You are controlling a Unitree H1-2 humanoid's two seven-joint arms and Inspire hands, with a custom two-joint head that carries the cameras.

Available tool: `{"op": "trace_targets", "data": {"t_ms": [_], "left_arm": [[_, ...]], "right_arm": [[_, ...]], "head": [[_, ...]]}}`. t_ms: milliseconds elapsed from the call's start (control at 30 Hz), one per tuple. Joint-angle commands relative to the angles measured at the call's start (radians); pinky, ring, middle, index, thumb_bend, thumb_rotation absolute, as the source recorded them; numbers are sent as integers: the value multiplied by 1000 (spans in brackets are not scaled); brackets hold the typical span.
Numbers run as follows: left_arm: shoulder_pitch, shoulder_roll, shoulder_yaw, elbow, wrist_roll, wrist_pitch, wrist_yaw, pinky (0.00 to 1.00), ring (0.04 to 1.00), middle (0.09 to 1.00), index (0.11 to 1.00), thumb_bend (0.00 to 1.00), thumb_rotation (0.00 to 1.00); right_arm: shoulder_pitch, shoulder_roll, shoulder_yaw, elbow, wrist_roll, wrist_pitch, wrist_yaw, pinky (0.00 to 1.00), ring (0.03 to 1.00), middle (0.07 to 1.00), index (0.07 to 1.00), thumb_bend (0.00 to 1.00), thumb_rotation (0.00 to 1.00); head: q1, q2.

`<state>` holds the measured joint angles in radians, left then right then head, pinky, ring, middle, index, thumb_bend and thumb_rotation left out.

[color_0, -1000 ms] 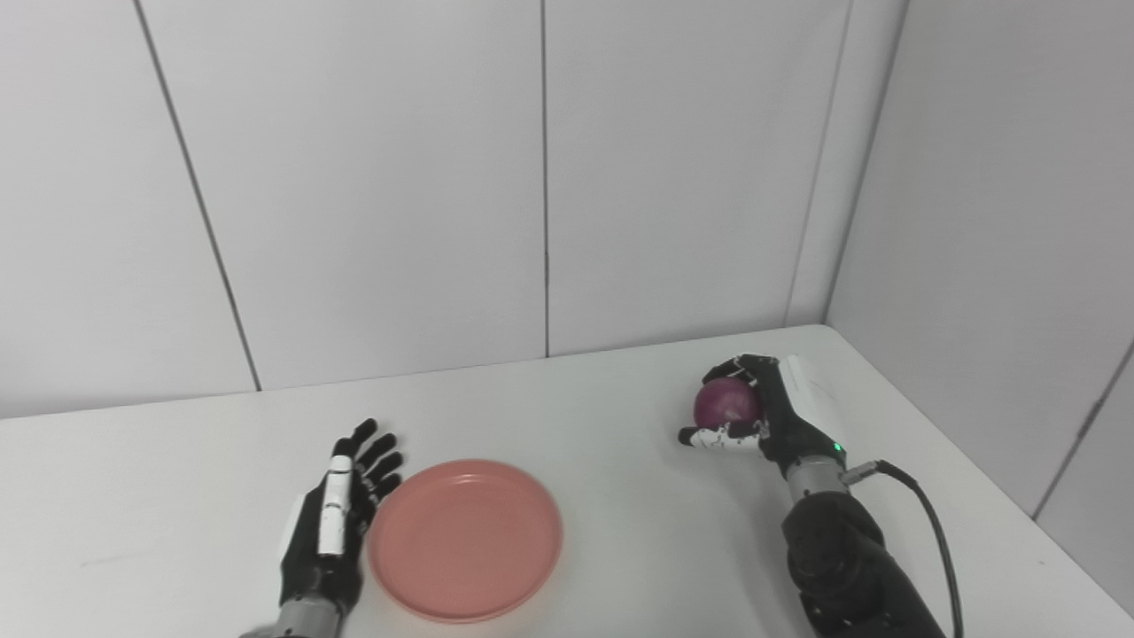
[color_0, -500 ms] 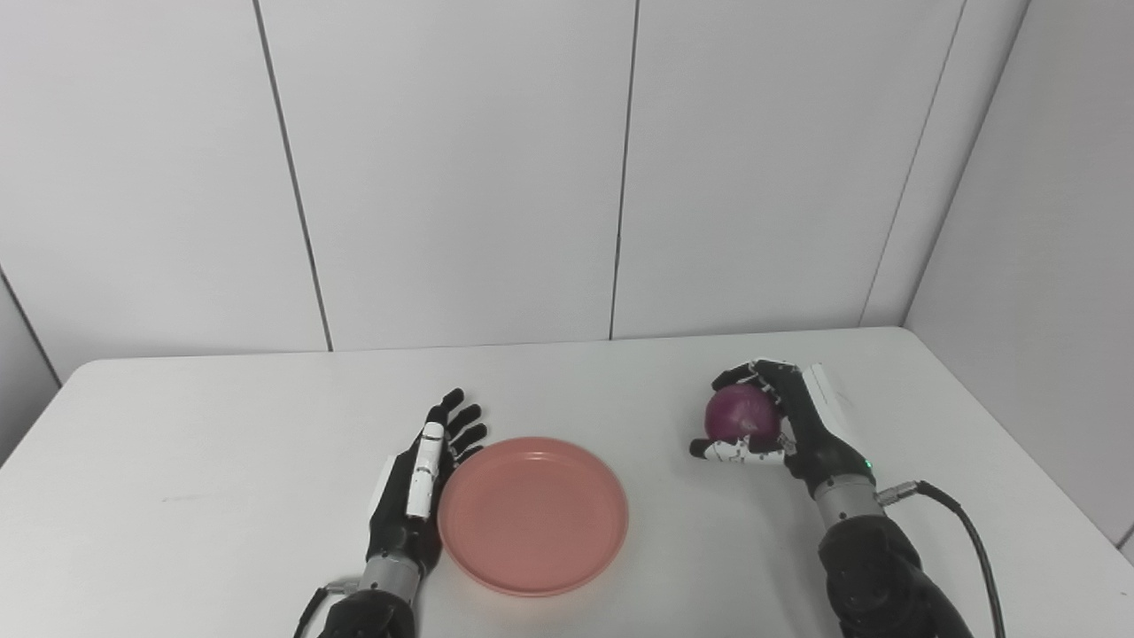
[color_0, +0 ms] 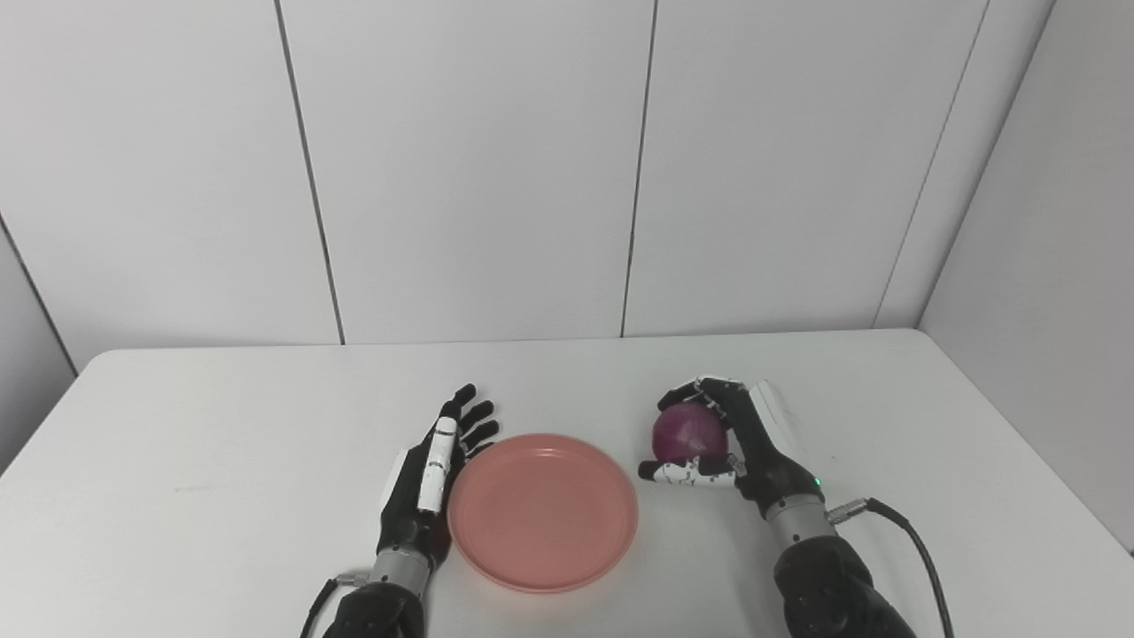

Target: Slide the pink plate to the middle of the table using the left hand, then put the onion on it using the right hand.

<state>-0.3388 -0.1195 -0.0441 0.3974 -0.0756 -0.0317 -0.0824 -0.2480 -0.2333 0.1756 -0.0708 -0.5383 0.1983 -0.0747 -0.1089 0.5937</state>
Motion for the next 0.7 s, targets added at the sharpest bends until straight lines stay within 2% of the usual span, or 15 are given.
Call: {"op": "trace_targets", "data": {"t_ms": [0, 100, 200, 367, 467, 567, 667], "left_arm": [[-4, -7, -4, 14, 11, 33, 14, 834, 859, 879, 893, 497, 1000], [-2, -4, -7, 13, 22, 34, 19, 847, 862, 881, 892, 500, 1000], [-2, -6, -4, 15, 29, 37, 28, 844, 860, 879, 888, 493, 1000], [-2, -6, -5, 15, 33, 37, 36, 847, 862, 879, 886, 486, 1000], [-2, -5, -6, 13, 34, 37, 36, 852, 864, 882, 887, 483, 1000], [-1, -7, -5, 10, 33, 40, 37, 854, 861, 880, 885, 483, 1000], [-1, -9, -5, 8, 34, 46, 40, 856, 858, 877, 883, 493, 1000]], "right_arm": [[-38, 6, 7, -31, -15, -55, -4, 342, 389, 477, 547, 513, 0], [-38, 15, 27, -24, -20, -57, -5, 289, 371, 464, 549, 511, 0], [-37, 22, 38, -24, -14, -58, 4, 286, 371, 470, 547, 511, 0], [-39, 40, 54, -17, -5, -61, 18, 427, 438, 502, 502, 518, 0], [-43, 43, 77, -15, -39, -47, 24, 397, 430, 507, 506, 517, 0], [-49, 48, 94, 2, -33, -70, 23, 353, 409, 499, 524, 515, 0], [-57, 62, 110, 20, -28, -87, 29, 387, 420, 496, 521, 516, 0]], "head": [[-1, -2], [-3, -2], [-4, 0], [6, 4], [9, 5], [13, 6], [16, 5]]}}
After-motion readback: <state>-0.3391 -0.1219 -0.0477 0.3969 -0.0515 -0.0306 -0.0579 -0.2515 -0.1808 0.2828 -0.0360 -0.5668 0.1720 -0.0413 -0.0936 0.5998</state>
